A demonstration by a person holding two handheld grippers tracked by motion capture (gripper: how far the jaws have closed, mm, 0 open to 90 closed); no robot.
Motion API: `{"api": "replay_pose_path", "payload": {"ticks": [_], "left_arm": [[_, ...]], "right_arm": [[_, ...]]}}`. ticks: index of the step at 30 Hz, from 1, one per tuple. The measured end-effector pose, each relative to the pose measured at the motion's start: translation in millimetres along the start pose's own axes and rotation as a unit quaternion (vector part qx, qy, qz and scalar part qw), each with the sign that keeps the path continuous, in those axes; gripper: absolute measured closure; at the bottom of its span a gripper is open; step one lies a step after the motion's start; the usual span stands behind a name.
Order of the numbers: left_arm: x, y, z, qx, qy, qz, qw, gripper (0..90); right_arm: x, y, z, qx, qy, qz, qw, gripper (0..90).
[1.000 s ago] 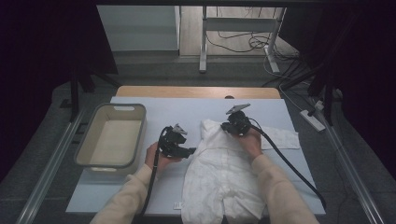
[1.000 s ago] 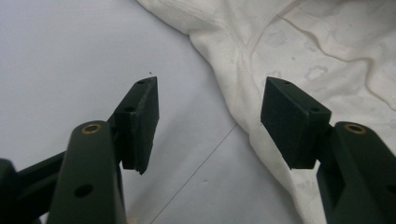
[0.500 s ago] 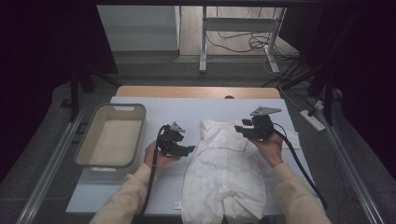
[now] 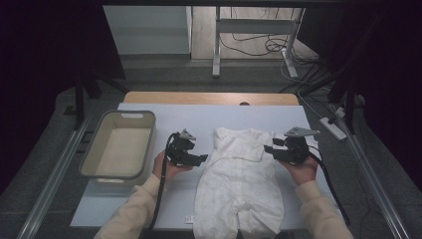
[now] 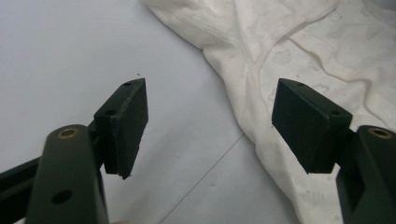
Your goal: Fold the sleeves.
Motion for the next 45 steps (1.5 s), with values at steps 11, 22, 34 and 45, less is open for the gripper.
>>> {"api": "replay_pose_path", "payload": {"ticks": [11,22,34,45], "left_arm": [[3.8,-1.9,1.0,-0.001,0.004,-0.001,1.0000,26.9],[4.7,-1.5,2.3,-0.002,0.007,-0.003,1.0000,26.7],[5.6,-3.9,1.8,0.000,0.007,-0.002,1.0000,26.7],[4.8,-5.6,0.6,0.003,0.004,-0.001,1.0000,26.5]], "right_arm": [[21.1,4.3,-23.5,-0.013,-0.011,-0.025,0.9995,46.4],[22.9,27.2,-36.3,-0.011,-0.041,-0.058,0.9974,45.7],[24.6,55.1,-52.1,-0.038,-0.072,-0.107,0.9909,44.3],[24.7,69.8,-63.5,-0.027,-0.113,-0.119,0.9861,37.9]]}}
Point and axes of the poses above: each handheld gripper's, and its own axes: x roughly backward along the jaws, z roughly out of its top, y roughly to its right, the point moved 4 cm from there along -x, roughly forward along the jaws, and after that the axes turned 7 degrees about y, right-handed, at the moved point
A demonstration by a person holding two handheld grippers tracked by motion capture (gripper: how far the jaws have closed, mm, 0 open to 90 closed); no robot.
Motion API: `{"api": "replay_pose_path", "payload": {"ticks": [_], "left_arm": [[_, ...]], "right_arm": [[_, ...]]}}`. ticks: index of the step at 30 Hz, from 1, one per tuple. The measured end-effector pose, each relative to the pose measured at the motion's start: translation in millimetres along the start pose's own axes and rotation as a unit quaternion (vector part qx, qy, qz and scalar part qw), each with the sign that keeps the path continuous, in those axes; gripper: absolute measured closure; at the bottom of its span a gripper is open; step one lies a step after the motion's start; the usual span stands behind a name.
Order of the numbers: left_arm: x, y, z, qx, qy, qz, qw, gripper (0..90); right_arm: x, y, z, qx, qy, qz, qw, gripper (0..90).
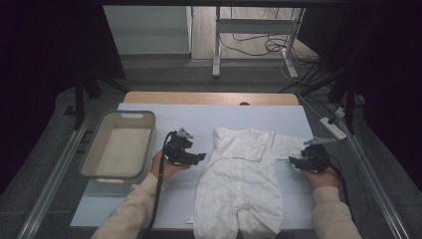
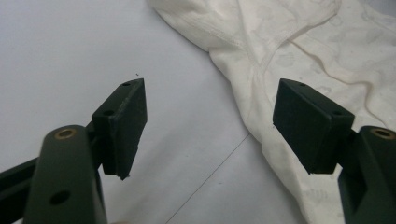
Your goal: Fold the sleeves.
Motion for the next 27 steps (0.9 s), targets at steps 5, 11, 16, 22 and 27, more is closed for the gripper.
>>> {"api": "replay_pose_path", "payload": {"ticks": [5,11,16,22,27], "left_arm": [[-0.4,-0.3,-0.4,0.001,-0.001,0.000,1.0000,26.5],[-1.2,-0.3,-1.8,0.001,-0.004,0.001,1.0000,26.5],[-1.9,0.5,-2.5,-0.003,-0.006,0.003,1.0000,26.5],[-2.1,0.8,-2.2,-0.004,-0.005,0.003,1.0000,26.5],[-2.0,0.1,-2.4,-0.005,-0.006,0.003,1.0000,26.5]], "right_arm": [[-4.0,5.3,5.6,0.010,-0.009,-0.016,0.9998,37.1],[-7.7,9.9,7.1,-0.012,-0.022,-0.004,0.9997,53.3],[-8.1,5.6,9.7,-0.005,-0.026,-0.002,0.9996,77.6],[-7.8,4.4,11.8,-0.002,-0.020,0.005,0.9998,88.5],[3.6,-8.9,29.1,0.021,0.024,0.015,0.9994,88.6]]}}
Point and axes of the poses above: each handheld gripper's, and its own axes: x roughly backward along the jaws, z roughly out of its top, y roughly to its right, the point moved 4 cm from there along -x, roughly forward along the jaws, and after that the axes turned 7 degrees about y, right-handed, at the moved point
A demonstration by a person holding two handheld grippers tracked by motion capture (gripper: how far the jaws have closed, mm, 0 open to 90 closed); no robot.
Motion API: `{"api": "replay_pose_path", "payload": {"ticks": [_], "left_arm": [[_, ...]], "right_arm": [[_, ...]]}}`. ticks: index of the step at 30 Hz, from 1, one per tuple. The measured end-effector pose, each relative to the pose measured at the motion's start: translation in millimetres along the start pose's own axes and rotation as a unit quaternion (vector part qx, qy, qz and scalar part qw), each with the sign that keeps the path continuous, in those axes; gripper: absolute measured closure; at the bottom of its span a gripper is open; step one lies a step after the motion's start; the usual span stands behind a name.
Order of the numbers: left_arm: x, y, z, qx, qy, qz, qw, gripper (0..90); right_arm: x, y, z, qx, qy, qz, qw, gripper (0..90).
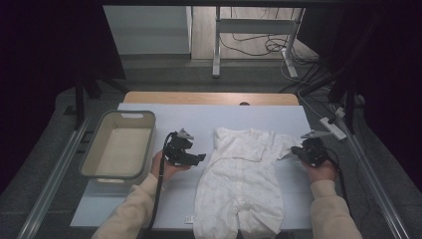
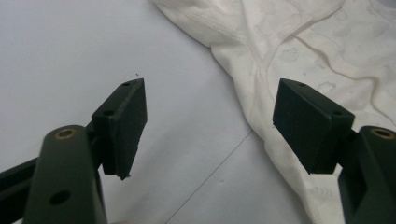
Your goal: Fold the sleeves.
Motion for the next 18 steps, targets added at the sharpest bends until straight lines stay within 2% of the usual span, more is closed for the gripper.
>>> {"api": "replay_pose_path", "payload": {"ticks": [3,6,10,13,18], "left_arm": [[-0.3,0.4,-0.1,-0.001,-0.001,0.000,1.0000,26.5],[-0.2,0.9,0.0,-0.001,0.000,0.000,1.0000,26.4],[-0.3,0.5,-0.2,-0.001,0.000,0.000,1.0000,26.4],[-1.0,-0.3,-0.9,0.000,-0.002,0.000,1.0000,26.3],[-1.0,-0.4,-1.4,-0.001,-0.004,0.000,1.0000,26.2]], "right_arm": [[5.7,-13.6,12.9,0.017,0.024,0.014,0.9995,88.5],[5.5,-31.9,22.9,0.029,0.041,0.042,0.9978,88.4],[-3.1,-53.3,28.1,0.048,0.041,0.075,0.9952,88.3],[-10.7,-66.2,28.7,0.050,0.038,0.097,0.9933,88.3],[-19.8,-76.8,26.2,0.055,0.029,0.117,0.9912,87.1]]}}
Point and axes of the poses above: each handheld gripper's, and its own axes: x roughly backward along the jaws, z roughly out of its top, y roughly to its right, the point moved 4 cm from there along -x, roughly forward along the jaws, and after that the axes turned 7 degrees about y, right-handed, at the moved point
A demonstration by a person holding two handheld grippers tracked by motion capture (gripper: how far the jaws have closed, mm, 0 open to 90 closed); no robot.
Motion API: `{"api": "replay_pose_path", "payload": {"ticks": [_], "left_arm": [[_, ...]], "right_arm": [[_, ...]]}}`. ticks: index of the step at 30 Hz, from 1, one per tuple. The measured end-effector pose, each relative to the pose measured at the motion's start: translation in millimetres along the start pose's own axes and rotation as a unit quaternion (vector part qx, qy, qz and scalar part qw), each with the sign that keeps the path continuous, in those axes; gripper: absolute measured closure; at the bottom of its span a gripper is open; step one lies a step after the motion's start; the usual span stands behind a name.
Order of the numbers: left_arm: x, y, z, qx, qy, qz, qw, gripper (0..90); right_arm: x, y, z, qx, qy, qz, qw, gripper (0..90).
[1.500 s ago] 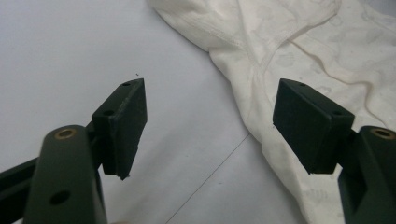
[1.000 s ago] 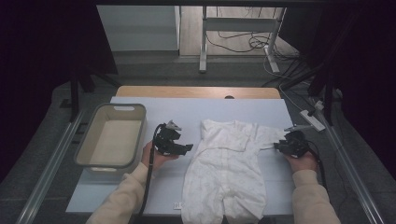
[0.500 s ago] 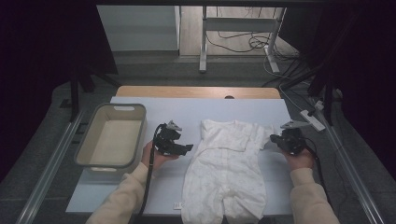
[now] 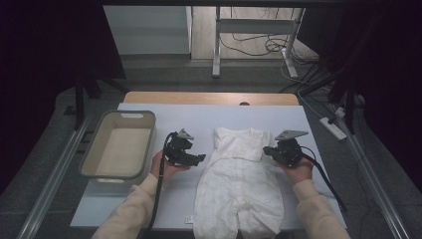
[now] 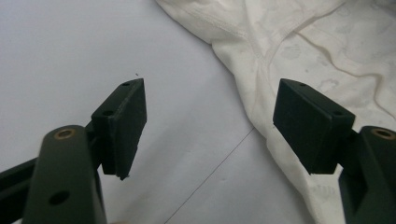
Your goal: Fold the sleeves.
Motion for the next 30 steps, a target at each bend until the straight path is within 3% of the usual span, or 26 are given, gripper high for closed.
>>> {"api": "replay_pose_path", "payload": {"ticks": [3,5,8,11,13,19,25,30], "left_arm": [[0.6,0.4,0.0,-0.002,0.000,0.001,1.0000,25.9],[1.2,0.4,-0.2,-0.001,0.001,0.001,1.0000,25.8],[1.4,0.0,-0.6,0.000,0.001,0.002,1.0000,25.8],[1.1,0.8,-0.5,-0.001,0.001,0.002,1.0000,25.8],[0.8,1.3,-0.1,-0.002,0.001,0.002,1.0000,25.8],[-0.2,1.0,-0.4,-0.001,0.001,0.000,1.0000,25.8],[0.8,0.7,-0.4,-0.001,0.001,0.001,1.0000,25.8],[1.0,0.6,-0.5,-0.002,0.001,0.002,1.0000,25.8]], "right_arm": [[0.7,-0.5,-0.3,0.008,-0.002,0.000,1.0000,71.3],[10.0,3.5,3.1,0.000,0.017,-0.014,0.9998,61.3],[27.3,15.2,4.8,-0.026,0.044,-0.040,0.9979,56.9],[36.6,28.3,-2.7,-0.040,0.039,-0.079,0.9953,53.7],[37.4,39.3,-13.3,-0.062,0.028,-0.098,0.9928,52.7],[22.9,50.3,-32.7,-0.071,-0.019,-0.114,0.9907,53.3],[8.3,53.1,-41.4,-0.075,-0.055,-0.114,0.9892,53.6],[7.3,50.8,-41.2,-0.075,-0.051,-0.092,0.9916,76.3]]}}
Point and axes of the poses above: each handheld gripper's, and its own axes: x roughly backward along the jaws, z roughly out of its top, y roughly to its right, the point moved 4 cm from there along -x, roughly forward along the jaws, and after that the axes turned 7 degrees about y, right-handed, at the moved point
